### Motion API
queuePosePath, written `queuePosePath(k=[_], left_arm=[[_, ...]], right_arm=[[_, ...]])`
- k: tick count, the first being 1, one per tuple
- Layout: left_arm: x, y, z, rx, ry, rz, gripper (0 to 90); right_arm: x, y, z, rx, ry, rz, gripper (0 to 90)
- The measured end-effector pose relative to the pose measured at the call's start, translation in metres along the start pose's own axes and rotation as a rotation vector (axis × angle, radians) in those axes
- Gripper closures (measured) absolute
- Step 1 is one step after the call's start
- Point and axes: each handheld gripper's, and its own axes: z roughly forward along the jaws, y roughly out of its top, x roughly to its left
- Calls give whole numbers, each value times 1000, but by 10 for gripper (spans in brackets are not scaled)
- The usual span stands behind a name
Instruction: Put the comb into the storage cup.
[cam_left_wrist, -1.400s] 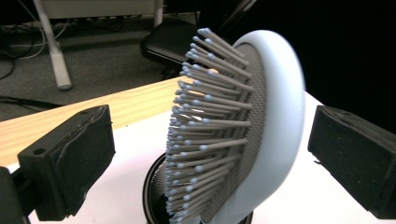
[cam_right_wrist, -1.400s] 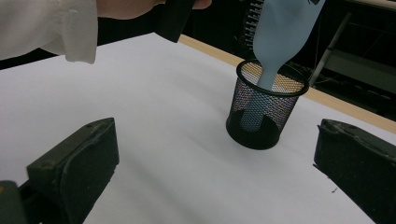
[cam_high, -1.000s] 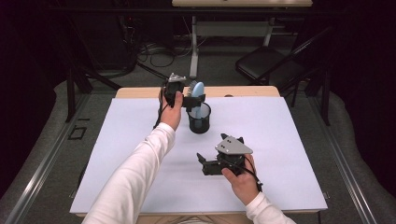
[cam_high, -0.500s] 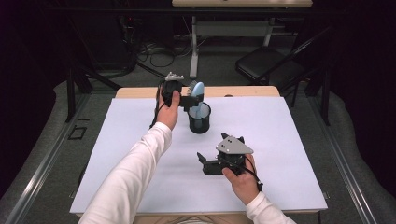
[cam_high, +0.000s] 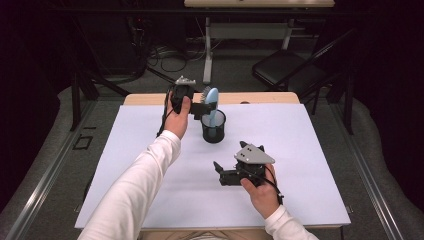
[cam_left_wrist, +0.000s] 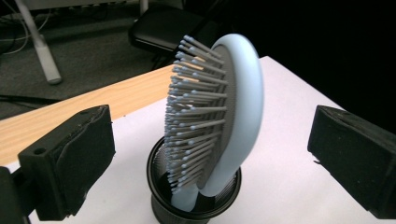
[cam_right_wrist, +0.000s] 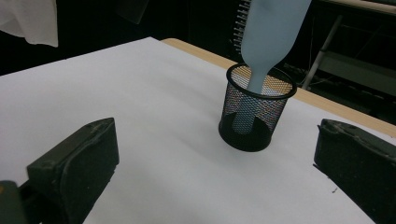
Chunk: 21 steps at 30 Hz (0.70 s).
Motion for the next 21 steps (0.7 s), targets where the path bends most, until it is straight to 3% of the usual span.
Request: queuePosePath(k=[21], left_arm=[[-14,5,-25,30,-68,62,7]], right_arm=[[-10,2,-3,-9,-22,13,0]])
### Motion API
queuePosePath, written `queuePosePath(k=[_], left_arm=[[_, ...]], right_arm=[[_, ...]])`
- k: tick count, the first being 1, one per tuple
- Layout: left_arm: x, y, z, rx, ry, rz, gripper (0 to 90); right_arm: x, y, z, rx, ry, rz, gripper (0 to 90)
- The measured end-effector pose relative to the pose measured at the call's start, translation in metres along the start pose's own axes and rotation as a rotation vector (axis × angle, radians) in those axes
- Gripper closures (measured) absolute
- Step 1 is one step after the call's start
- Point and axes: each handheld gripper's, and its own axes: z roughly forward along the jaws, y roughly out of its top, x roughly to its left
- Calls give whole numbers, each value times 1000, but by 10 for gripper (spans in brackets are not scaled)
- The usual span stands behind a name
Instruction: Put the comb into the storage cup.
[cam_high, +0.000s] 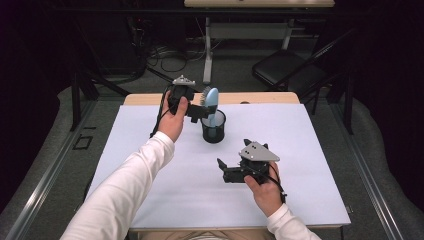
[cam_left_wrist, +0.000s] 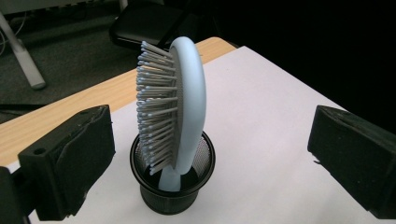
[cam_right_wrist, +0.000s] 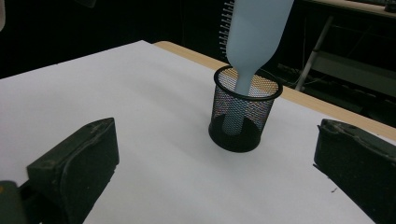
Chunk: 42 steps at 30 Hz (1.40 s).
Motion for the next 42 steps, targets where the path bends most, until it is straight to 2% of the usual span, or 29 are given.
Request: queuePosePath(k=[15,30,36,42], left_arm=[[0,0,-15,4,-17,16,7],[-1,-9,-40,6,-58,31,7],[-2,-13,-49,15,-51,45,7],[-1,-17,-56,15,-54,31,8]], right_arm=[[-4,1,-4,-6,-8,15,0],[-6,2,-6,-13,-3,33,0],[-7,2,-6,-9,-7,34,0],[-7,2,-7,-12,-7,33,0]])
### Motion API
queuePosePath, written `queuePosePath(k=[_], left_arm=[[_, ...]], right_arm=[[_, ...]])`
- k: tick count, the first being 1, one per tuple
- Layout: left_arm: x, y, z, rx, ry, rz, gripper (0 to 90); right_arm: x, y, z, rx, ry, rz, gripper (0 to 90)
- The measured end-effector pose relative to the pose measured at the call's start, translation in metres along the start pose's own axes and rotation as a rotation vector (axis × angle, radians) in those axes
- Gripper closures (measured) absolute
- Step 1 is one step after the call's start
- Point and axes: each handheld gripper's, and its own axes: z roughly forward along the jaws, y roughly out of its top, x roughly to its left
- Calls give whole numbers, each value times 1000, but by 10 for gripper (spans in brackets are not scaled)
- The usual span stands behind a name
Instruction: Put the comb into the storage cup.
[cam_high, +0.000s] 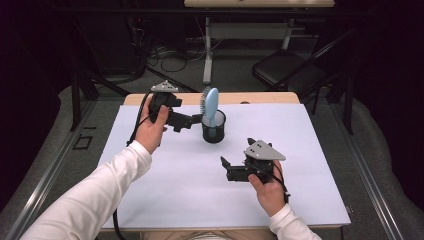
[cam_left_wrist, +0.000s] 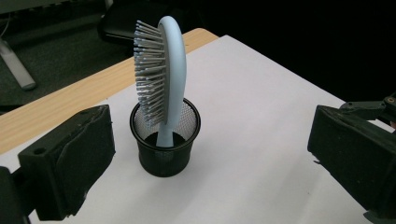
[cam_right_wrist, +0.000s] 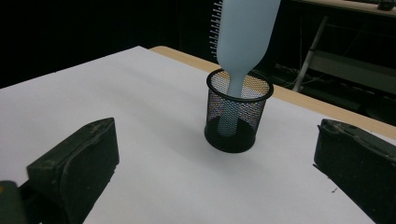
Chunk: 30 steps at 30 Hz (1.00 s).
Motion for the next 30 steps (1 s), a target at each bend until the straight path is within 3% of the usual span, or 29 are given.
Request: queuePosePath(k=[14,24,30], left_arm=[[-4,-18,-20,5,2,-1,8],[3,-34,-40,-7,33,-23,9],[6,-45,-51,-12,57,-26,13]], right_arm=[[1,0,0,1,-9,-5,0],[1,0,-4,0,-9,3,0],[-5,0,-11,5,-32,-4,0]])
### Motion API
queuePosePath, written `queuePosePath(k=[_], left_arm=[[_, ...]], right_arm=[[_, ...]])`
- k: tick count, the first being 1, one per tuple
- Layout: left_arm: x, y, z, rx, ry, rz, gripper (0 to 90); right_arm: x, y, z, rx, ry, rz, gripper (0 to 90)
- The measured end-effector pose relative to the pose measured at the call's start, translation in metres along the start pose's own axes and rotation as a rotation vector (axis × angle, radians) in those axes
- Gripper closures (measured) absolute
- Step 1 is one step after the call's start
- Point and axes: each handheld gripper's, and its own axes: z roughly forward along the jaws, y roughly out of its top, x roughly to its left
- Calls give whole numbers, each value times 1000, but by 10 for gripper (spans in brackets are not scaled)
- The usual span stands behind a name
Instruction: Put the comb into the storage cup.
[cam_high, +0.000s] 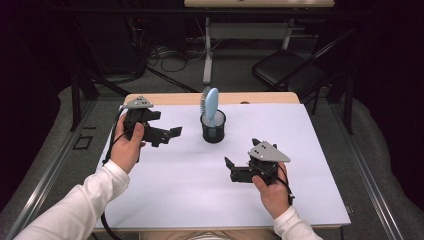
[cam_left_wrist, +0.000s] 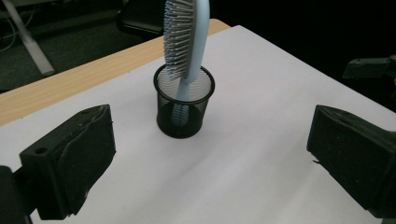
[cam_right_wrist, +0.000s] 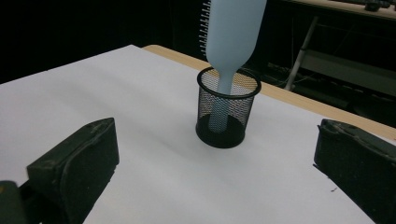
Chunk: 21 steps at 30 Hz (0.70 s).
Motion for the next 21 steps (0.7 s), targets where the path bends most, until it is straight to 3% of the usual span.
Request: queuePosePath(k=[8,21], left_arm=[[8,-19,-13,-18,10,-36,14],[25,-55,-33,-38,63,-82,29]], right_arm=[[-11,-1,-11,5,-26,8,0],[-32,-13,-27,22,-83,37,0]])
